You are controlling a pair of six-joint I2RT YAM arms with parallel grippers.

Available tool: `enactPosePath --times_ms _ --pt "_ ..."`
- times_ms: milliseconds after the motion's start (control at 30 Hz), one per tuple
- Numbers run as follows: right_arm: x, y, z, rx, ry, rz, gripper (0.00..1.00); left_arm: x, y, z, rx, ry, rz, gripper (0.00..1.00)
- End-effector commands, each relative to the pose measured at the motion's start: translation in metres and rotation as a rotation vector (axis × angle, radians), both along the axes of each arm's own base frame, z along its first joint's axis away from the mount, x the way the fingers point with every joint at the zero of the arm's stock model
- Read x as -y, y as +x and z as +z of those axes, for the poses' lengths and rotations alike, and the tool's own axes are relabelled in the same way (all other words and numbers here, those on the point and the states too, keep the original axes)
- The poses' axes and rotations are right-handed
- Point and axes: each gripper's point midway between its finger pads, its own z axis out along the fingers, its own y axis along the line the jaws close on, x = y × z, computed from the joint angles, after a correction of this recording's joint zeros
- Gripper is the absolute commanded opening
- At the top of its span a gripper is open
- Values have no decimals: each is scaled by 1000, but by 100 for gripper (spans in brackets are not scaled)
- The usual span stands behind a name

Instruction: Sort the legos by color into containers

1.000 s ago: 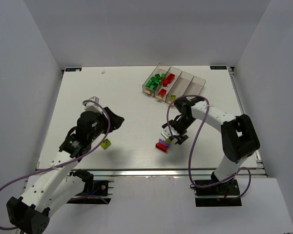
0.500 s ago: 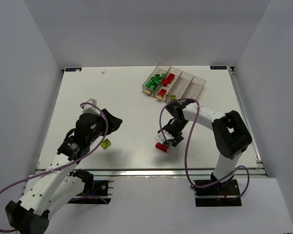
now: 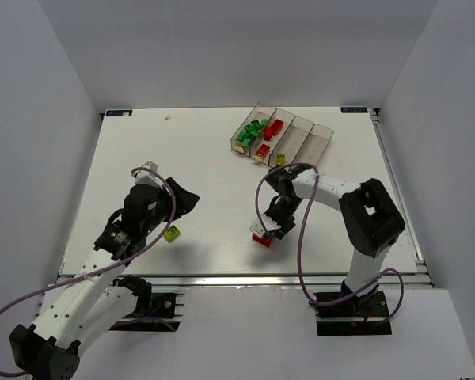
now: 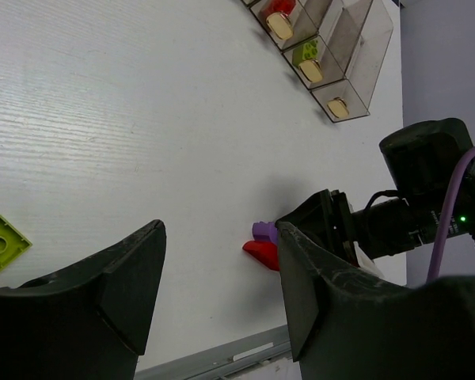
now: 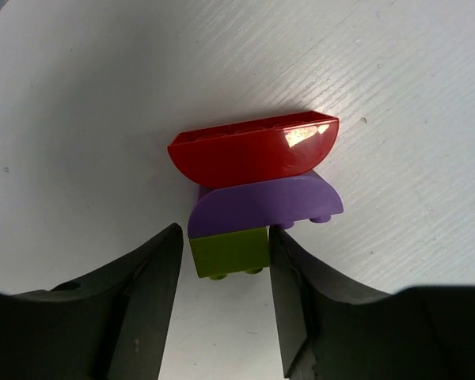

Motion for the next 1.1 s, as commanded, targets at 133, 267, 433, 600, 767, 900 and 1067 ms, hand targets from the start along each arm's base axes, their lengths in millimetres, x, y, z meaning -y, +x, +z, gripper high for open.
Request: enactPosePath --times_ms 133,267,433,600,767,900,1067 --pt "7 -5 -9 6 -46 13 45 20 -4 10 21 -110 -74 68" --pt "3 -5 1 8 -20 -11 31 38 -9 13 34 -204 -152 69" --pt "-12 -4 26 -10 65 -121 15 62 -18 19 48 -346 -271 69" --pt "-38 3 74 -93 217 -365 2 77 -21 29 74 -426 -348 72" --pt "-52 5 110 -143 329 -527 0 84 -18 29 67 -433 -383 73" --pt "-59 13 138 -139 384 -623 0 89 -15 24 46 -431 -405 74" --pt "-67 13 152 -129 394 -650 0 96 -12 23 31 -443 -431 76"
